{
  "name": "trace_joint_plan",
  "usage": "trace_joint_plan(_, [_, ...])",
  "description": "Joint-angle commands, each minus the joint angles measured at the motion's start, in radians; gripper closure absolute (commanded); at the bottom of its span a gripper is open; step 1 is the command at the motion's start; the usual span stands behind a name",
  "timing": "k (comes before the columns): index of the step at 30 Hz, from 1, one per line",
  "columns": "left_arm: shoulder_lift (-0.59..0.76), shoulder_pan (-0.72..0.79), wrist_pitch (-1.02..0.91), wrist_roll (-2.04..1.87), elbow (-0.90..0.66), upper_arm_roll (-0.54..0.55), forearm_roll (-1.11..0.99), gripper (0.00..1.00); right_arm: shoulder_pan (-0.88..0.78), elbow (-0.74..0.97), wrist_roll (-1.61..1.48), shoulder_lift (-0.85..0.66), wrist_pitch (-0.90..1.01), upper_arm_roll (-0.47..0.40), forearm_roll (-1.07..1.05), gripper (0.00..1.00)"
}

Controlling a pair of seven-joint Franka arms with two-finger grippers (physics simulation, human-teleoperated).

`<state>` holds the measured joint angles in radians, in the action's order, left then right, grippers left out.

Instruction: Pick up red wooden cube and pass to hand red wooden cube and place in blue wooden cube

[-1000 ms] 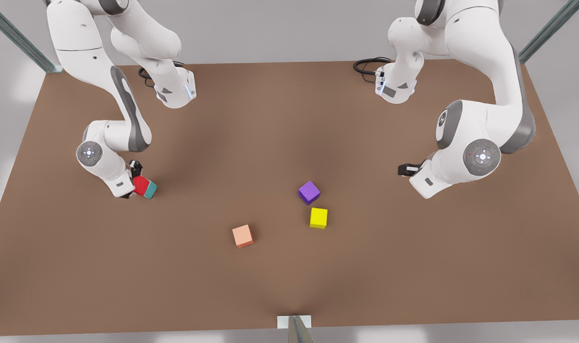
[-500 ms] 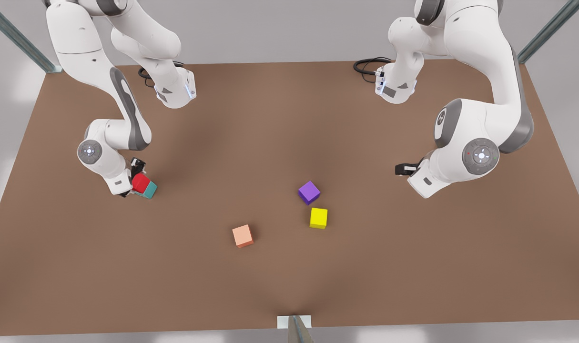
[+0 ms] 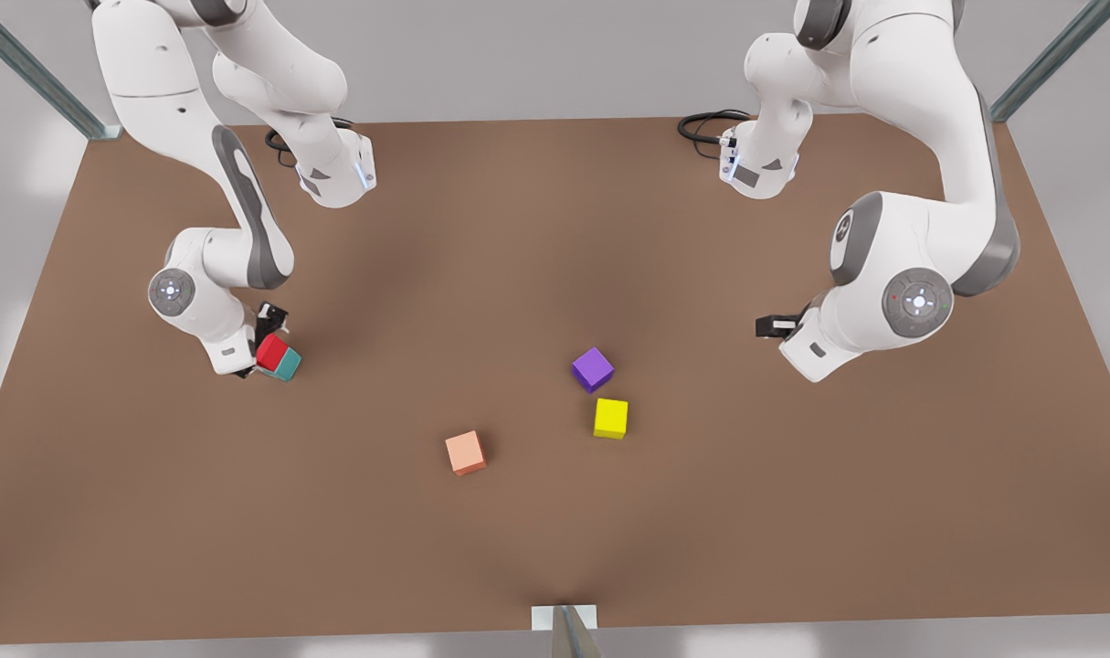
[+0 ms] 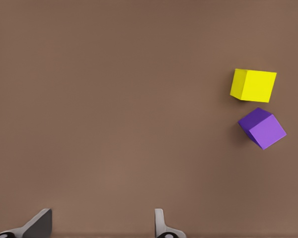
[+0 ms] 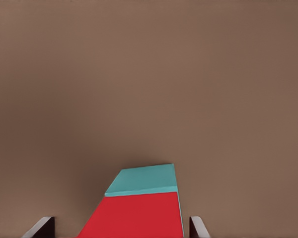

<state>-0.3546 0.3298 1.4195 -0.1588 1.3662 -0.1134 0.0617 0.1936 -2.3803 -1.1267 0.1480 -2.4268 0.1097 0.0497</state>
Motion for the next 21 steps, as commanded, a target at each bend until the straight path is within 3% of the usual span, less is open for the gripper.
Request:
trace_joint_plan(1, [0.0,0.0,-0.001,-0.016,0.001,0.0,0.0,0.0,0.001,0.001,0.022,-0.005,0.037,0.001,-0.014,0.0])
trace_joint_plan(7, [-0.001,-0.002,-0.001,-0.016,-0.001,0.0,-0.002,0.0,0.0,0.081,0.008,-0.005,0.133,0.001,-0.014,0.0])
trace_joint_plan(13, [-0.001,-0.003,-0.001,-0.016,0.001,0.0,-0.002,0.0,-0.04,0.225,0.036,-0.024,0.347,0.081,-0.137,0.0])
trace_joint_plan(15, [-0.003,-0.005,-0.001,-0.016,0.001,0.0,-0.002,0.0,-0.051,0.433,0.287,0.063,0.491,0.081,-0.172,0.0])
trace_joint_plan(18, [-0.003,-0.005,-0.001,-0.016,0.001,0.0,0.0,0.0,-0.079,0.875,1.184,0.278,0.658,0.076,-0.142,0.0])
trace_joint_plan(20, [-0.003,-0.005,-0.001,-0.016,0.001,0.0,-0.002,0.0,-0.077,0.955,1.289,0.272,0.702,0.067,-0.094,0.0])
trace_joint_plan(21, [-0.003,-0.005,-0.001,-0.016,0.001,0.0,-0.002,0.0,-0.083,1.03,1.291,0.239,0.817,0.076,-0.04,0.0])
